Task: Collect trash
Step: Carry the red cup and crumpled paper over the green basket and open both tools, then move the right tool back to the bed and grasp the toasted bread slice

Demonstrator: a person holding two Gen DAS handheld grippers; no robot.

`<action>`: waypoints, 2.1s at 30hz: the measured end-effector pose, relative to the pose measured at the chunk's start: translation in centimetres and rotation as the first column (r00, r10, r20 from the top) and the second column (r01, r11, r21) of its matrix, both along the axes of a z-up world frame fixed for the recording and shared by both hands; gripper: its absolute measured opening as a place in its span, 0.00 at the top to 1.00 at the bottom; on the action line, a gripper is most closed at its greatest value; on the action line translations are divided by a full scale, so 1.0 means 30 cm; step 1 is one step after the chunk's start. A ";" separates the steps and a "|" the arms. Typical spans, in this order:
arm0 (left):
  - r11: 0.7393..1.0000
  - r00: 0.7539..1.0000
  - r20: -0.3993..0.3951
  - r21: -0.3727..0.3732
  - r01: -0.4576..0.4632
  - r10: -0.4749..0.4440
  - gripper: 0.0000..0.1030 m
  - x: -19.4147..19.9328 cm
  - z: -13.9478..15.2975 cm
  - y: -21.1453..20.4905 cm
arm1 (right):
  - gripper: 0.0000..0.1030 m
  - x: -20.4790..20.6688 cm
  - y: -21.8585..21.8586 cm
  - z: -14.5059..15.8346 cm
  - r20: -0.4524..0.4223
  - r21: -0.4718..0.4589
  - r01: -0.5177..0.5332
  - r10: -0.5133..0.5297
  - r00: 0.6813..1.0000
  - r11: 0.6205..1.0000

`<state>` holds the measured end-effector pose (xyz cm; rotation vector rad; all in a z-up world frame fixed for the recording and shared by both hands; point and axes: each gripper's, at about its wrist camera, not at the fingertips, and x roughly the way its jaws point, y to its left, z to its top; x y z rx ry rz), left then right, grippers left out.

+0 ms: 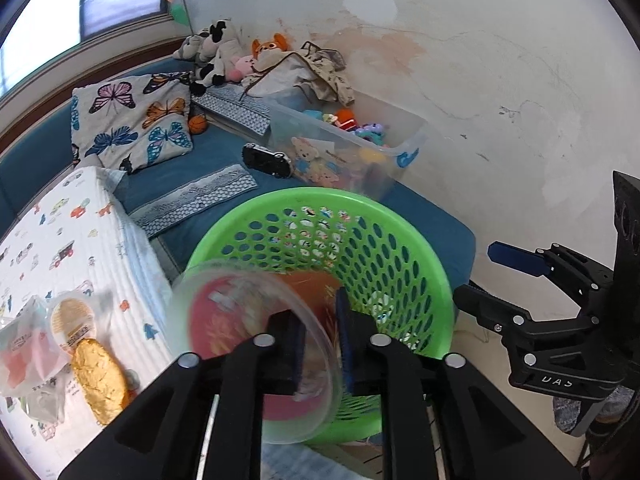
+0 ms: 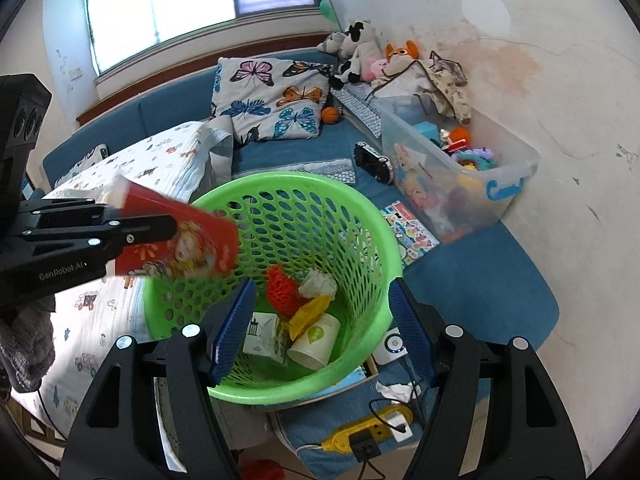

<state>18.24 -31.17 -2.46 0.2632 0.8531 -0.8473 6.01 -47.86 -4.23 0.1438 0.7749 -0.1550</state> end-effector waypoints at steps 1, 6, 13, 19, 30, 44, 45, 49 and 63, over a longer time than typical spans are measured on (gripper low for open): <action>1.000 1.000 0.001 -0.002 0.004 -0.004 0.80 -0.004 0.002 -0.003 | 0.33 -0.005 -0.003 0.003 0.002 0.001 0.001 -0.001 1.000 1.000; 0.999 0.999 0.034 -0.033 0.020 -0.019 0.52 -0.038 0.034 0.010 | 0.33 -0.016 -0.002 0.012 0.009 0.002 0.001 -0.001 1.000 1.000; 0.999 0.998 0.069 -0.052 -0.002 0.006 0.51 -0.071 0.091 0.092 | 0.32 -0.017 0.048 0.033 0.029 0.011 -0.030 0.029 0.999 1.000; 0.994 0.993 0.074 -0.049 -0.093 0.096 0.50 -0.066 0.107 0.228 | 0.29 0.000 0.115 0.053 0.045 0.011 -0.072 0.072 0.996 0.997; 0.956 0.953 0.077 -0.035 -0.290 0.292 0.48 0.018 0.110 0.516 | 0.25 0.092 0.294 0.085 0.050 0.004 -0.202 0.201 0.978 0.979; 0.876 0.873 0.079 -0.019 -0.482 0.482 0.48 0.139 0.118 0.816 | 0.25 0.282 0.577 0.010 -0.007 0.062 -0.381 0.382 0.924 0.923; 0.871 0.868 0.077 -0.021 -0.490 0.490 0.48 0.141 0.118 0.832 | 0.25 0.290 0.593 0.003 -0.011 0.065 -0.389 0.391 0.920 0.919; 0.861 0.857 0.077 -0.021 -0.509 0.509 0.48 0.158 0.119 0.876 | 0.25 0.343 0.662 -0.033 -0.033 0.074 -0.424 0.427 0.904 0.903; 0.852 0.851 0.046 -0.021 -0.523 0.524 0.48 0.218 0.078 0.944 | 0.38 0.502 0.787 -0.194 -0.141 0.128 -0.443 0.459 0.877 0.887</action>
